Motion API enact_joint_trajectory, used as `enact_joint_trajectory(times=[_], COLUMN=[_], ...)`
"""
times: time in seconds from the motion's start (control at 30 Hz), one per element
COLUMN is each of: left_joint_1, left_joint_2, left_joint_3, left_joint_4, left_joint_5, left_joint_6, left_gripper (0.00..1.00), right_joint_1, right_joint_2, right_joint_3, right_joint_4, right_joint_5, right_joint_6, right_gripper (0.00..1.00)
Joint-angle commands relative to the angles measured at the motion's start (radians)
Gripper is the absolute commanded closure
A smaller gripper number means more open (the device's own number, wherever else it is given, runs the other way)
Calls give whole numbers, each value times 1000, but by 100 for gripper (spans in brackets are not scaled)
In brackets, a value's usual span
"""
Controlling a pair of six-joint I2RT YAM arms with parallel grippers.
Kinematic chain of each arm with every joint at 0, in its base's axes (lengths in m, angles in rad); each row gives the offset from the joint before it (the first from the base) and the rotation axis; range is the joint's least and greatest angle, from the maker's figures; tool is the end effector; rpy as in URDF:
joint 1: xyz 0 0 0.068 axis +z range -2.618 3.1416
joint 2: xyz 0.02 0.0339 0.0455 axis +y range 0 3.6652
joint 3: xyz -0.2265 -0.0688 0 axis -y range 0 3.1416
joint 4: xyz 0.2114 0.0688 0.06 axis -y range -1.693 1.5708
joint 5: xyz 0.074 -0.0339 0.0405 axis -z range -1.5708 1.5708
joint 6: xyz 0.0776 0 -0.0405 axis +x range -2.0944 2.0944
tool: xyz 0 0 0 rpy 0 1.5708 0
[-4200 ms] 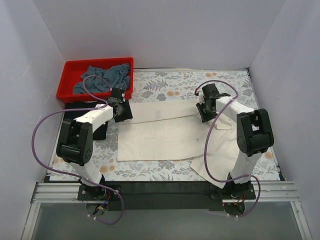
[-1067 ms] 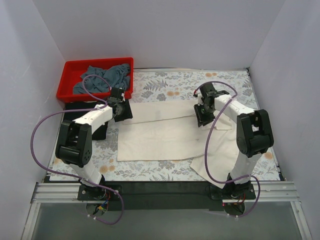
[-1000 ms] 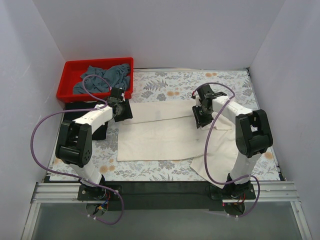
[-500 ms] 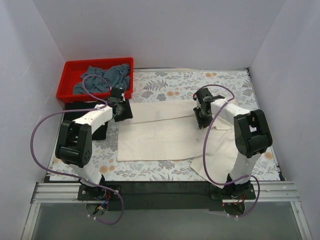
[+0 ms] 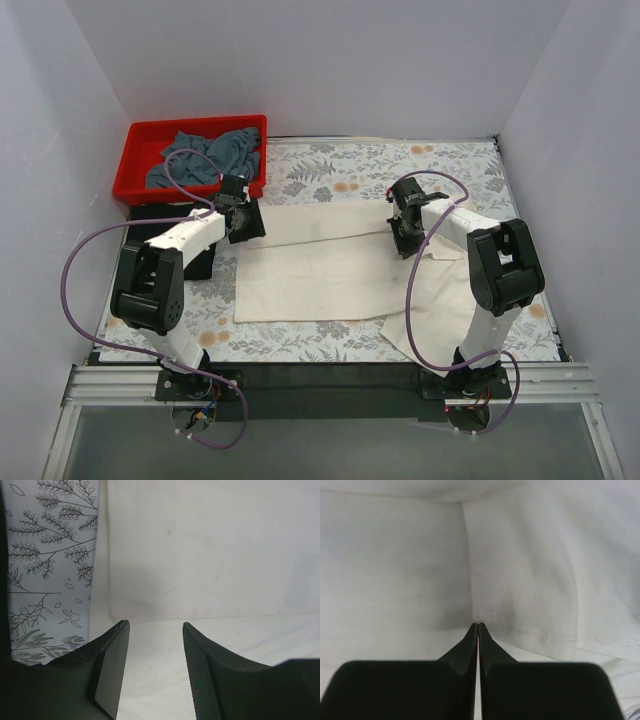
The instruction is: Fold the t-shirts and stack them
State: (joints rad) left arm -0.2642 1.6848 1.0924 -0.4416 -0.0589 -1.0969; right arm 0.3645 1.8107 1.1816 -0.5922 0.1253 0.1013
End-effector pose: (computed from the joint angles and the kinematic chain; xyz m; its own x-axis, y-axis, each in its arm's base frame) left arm 0.3218 -0.0823 0.1401 -0.5847 -0.7620 -0.2784 -0.6324 0.6430 -0.4319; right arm 0.3134 0.1092 0.1158 -0.9050 -0.2379 -0.3525 -0.2233 0.9713 -0.0822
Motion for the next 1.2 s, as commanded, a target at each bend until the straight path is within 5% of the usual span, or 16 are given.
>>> enact_joint_trajectory(times=[0.0,0.63,0.77,0.97,1.17], left_joint_1=[-4,-6,-6,-6,-6], left_joint_2=[-57,-50,-48,-46,-50], left_joint_3=[9,12,12,12,12], left_joint_4=[-3,-5,-3,-5,-5], left_joint_5=[7,2,4,7,4], left_joint_6=[6,11,11,11,12], left_gripper=[55,55,55,55,55], right_joint_1=[5,5,4,1,-52], right_joint_2=[-21,48,62,6,-86], right_joint_3=[22,156,174,190,89], right_joint_4=[-6,-162,-158,-158,-156], right_joint_5=[-13,-213,-274,-221,-24], right_joint_6=[-3,110,100,39,38], right_gripper=[99,98,91,76,75])
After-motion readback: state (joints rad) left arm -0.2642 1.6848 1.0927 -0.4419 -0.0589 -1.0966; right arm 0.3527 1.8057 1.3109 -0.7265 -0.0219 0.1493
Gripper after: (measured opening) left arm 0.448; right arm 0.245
